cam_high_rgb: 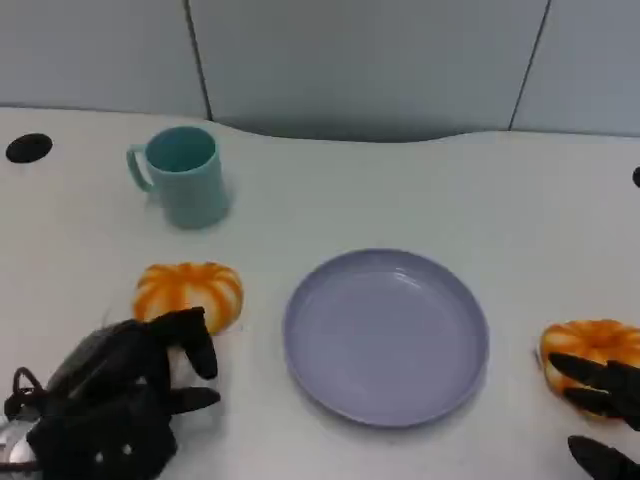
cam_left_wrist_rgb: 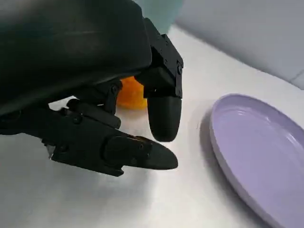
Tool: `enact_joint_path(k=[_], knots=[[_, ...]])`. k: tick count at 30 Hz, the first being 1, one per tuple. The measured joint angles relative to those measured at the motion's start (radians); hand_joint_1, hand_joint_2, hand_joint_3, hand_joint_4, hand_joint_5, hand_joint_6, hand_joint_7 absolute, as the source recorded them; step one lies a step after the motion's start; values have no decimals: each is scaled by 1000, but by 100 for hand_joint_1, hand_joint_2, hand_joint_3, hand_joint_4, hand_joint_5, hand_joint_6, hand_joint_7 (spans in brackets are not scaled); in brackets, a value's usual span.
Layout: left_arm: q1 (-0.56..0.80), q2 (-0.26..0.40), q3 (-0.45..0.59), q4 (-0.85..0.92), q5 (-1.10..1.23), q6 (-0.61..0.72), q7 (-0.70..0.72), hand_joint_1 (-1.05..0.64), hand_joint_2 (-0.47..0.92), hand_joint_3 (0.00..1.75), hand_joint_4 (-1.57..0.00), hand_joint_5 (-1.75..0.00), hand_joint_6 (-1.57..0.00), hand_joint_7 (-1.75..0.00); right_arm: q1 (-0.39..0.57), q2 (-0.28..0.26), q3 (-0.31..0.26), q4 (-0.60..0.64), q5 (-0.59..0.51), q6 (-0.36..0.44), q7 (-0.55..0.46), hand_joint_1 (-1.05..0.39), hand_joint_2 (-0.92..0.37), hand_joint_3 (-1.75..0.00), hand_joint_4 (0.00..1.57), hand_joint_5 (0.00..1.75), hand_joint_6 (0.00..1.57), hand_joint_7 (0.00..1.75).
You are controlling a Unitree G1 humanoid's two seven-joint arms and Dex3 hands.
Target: Grasp the bread from the table and place it into the plate.
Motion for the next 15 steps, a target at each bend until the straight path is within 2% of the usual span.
enact_joint_path(k=[2, 3, 5, 7, 11, 12, 15], knots=[[-21, 40, -48, -14, 143, -12, 125, -49, 87, 0, -43, -141, -54, -69, 0, 0, 0, 0, 0, 0, 0, -38, -92, -38, 91, 1, 77, 0], [-33, 58, -68, -16, 196, -14, 172, -51, 87, 0, -40, -134, -54, -51, -1, 0, 1, 0, -1, 0, 0, -38, -92, -38, 90, 0, 77, 0], [-50, 86, -101, -30, 276, -5, 234, -53, 86, 0, -36, -127, -54, -36, -1, 0, 1, -1, -1, 2, 0, -37, -92, -39, 89, 0, 76, 0], [-61, 107, -127, -50, 336, 19, 269, -56, 86, 0, -31, -112, -52, -18, -1, 2, 2, -4, -2, 9, 0, -37, -92, -39, 88, 0, 76, 0], [-63, 139, -152, -117, 383, 81, 275, -59, 87, 0, -25, -102, -49, -8, -2, 5, 3, -4, -2, 12, 0, -37, -92, -39, 88, 0, 76, 0], [-63, 143, -155, -127, 385, 88, 275, -62, 88, 1, -20, -91, -43, -4, -3, 5, 3, -4, -3, 12, 0, -37, -92, -38, 88, 0, 76, 0], [-58, 174, -178, -234, 421, 161, 181, -69, 92, 9, -20, -77, -39, -1, -6, 6, 4, -4, -3, 12, -1, -36, -92, -38, 88, 0, 76, 0]])
